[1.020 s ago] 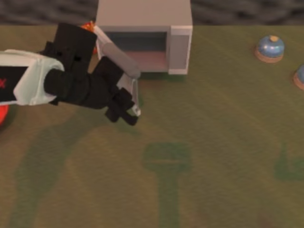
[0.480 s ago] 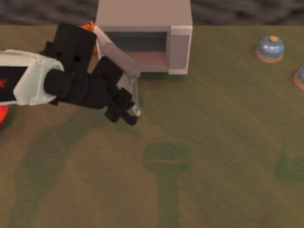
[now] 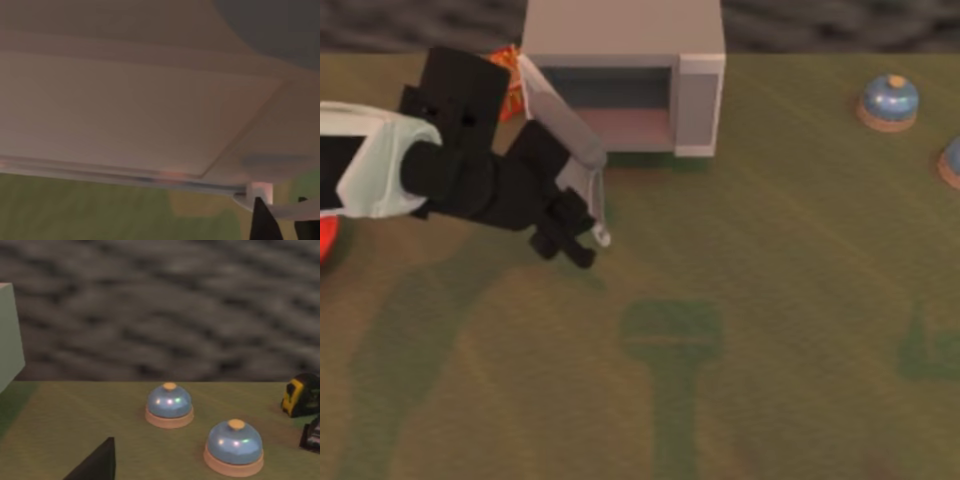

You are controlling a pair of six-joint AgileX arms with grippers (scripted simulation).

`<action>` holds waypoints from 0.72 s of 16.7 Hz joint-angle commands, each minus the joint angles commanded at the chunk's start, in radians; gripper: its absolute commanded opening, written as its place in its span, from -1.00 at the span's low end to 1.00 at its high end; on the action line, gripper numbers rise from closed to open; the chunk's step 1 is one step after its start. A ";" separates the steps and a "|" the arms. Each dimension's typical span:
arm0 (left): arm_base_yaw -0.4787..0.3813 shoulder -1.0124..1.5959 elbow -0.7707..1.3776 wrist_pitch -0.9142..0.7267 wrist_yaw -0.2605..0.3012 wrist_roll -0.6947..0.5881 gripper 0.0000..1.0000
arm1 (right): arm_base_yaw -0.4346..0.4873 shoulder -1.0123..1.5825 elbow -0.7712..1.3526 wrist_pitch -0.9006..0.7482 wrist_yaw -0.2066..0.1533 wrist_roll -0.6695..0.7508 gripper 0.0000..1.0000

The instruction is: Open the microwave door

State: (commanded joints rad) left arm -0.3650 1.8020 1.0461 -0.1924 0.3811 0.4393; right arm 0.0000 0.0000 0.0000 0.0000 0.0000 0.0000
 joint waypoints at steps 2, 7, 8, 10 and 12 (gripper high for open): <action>0.009 0.000 -0.002 -0.008 0.010 0.017 -1.00 | 0.000 0.000 0.000 0.000 0.000 0.000 1.00; 0.009 0.000 -0.002 -0.008 0.010 0.017 -1.00 | 0.000 0.000 0.000 0.000 0.000 0.000 1.00; 0.009 0.000 -0.002 -0.008 0.010 0.017 -1.00 | 0.000 0.000 0.000 0.000 0.000 0.000 1.00; 0.009 0.000 -0.002 -0.008 0.010 0.017 -1.00 | 0.000 0.000 0.000 0.000 0.000 0.000 1.00; 0.009 0.000 -0.002 -0.008 0.010 0.017 -1.00 | 0.000 0.000 0.000 0.000 0.000 0.000 1.00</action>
State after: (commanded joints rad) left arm -0.3563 1.8022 1.0441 -0.2008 0.3912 0.4563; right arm 0.0000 0.0000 0.0000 0.0000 0.0000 0.0000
